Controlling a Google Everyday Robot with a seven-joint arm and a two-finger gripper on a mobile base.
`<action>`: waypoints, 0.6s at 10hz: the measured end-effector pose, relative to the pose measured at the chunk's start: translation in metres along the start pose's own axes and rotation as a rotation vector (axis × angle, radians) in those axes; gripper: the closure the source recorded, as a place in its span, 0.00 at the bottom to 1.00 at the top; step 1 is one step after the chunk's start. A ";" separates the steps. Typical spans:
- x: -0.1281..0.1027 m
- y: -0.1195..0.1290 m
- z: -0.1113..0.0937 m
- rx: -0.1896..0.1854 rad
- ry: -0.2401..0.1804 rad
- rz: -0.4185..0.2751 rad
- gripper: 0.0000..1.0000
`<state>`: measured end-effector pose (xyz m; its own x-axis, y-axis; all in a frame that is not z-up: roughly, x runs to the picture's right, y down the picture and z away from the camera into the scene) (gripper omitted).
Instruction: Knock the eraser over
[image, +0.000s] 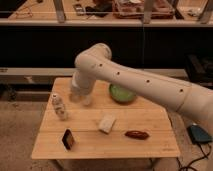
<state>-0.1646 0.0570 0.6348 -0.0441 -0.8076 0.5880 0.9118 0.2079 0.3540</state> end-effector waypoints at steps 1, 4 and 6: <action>-0.014 -0.013 0.011 -0.001 -0.037 -0.038 0.69; -0.045 -0.053 0.056 0.002 -0.121 -0.121 0.69; -0.051 -0.063 0.082 -0.008 -0.138 -0.129 0.69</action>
<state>-0.2530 0.1307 0.6423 -0.2155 -0.7439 0.6325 0.8982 0.1031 0.4272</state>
